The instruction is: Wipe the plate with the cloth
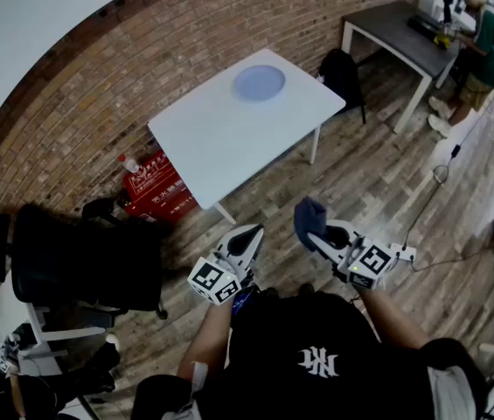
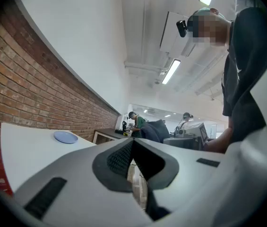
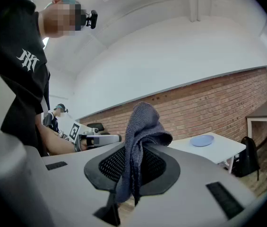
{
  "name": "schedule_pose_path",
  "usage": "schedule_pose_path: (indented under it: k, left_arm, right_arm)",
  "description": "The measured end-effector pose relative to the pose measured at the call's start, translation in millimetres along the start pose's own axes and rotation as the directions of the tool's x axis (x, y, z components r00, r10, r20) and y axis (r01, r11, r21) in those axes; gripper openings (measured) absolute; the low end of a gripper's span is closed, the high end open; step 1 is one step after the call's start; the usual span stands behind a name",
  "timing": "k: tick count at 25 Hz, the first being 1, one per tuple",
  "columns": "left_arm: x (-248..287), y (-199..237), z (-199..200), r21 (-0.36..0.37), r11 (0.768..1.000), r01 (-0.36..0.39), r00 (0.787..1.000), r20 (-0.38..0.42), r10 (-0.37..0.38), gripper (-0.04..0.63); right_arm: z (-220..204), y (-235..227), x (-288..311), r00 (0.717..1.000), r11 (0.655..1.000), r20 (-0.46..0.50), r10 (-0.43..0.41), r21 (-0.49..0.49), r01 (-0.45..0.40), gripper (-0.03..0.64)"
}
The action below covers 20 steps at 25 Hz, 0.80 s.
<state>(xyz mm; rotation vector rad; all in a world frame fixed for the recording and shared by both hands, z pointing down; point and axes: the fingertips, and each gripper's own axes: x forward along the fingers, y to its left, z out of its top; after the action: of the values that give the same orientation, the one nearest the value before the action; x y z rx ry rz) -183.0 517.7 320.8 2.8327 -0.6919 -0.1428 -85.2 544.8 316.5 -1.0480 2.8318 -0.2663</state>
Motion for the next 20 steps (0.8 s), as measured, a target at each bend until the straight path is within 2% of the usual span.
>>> schedule_pose_path:
  k: [2, 5, 13, 20]
  left_arm:
    - [2.3, -4.0, -1.1, 0.000, 1.000, 0.000, 1.000, -0.005, 0.000, 0.000]
    - [4.6, -7.9, -2.6, -0.002, 1.000, -0.005, 1.000, -0.010, 0.005, 0.002]
    - [5.8, -15.3, -5.7, -0.015, 1.000, -0.020, 1.000, -0.010, 0.020, 0.002]
    - [14.4, -20.1, -4.4, -0.010, 0.999, -0.037, 0.999, -0.014, 0.037, 0.002]
  right_arm:
    - [-3.6, 0.4, -4.5, 0.999, 1.000, -0.031, 0.009, -0.010, -0.009, 0.080]
    - [1.3, 0.6, -8.4, 1.000, 1.000, -0.012, 0.012, -0.009, -0.012, 0.080]
    - [-6.9, -2.0, -23.2, 0.998, 1.000, -0.058, -0.004, 0.012, 0.005, 0.080]
    - [5.6, -8.2, -33.0, 1.000, 1.000, -0.009, 0.001, 0.011, -0.001, 0.080]
